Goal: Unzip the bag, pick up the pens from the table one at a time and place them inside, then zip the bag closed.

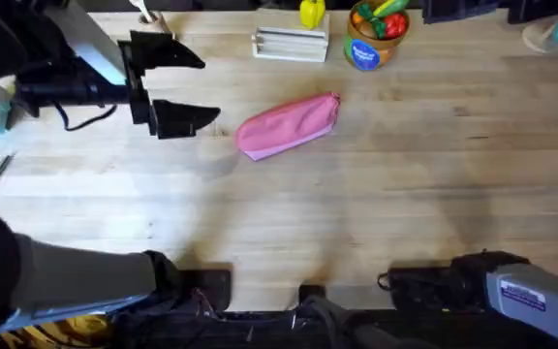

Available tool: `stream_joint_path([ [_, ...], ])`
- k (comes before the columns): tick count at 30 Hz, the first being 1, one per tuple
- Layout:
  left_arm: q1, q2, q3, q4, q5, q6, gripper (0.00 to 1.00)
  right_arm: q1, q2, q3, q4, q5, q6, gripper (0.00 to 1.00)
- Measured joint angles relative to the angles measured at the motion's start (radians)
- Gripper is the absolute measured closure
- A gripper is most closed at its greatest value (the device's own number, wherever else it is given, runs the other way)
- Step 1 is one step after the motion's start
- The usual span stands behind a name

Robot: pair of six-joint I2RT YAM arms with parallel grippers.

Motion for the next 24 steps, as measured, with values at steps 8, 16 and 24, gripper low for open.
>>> stream_joint_path([
  [8,-0.014,-0.13,0.264,-0.008,-0.194,-0.375,0.004,0.0,-0.065,0.0,-0.043,0.0,-0.003,0.004],
  [16,-0.089,-0.303,0.449,-0.122,-0.447,-0.732,0.005,0.0,-0.117,0.0,-0.048,0.0,-0.004,0.004],
  [24,-0.247,-0.451,0.466,-0.117,-0.649,-0.992,0.006,0.0,-0.127,0.0,-0.086,0.0,-0.003,0.004],
])
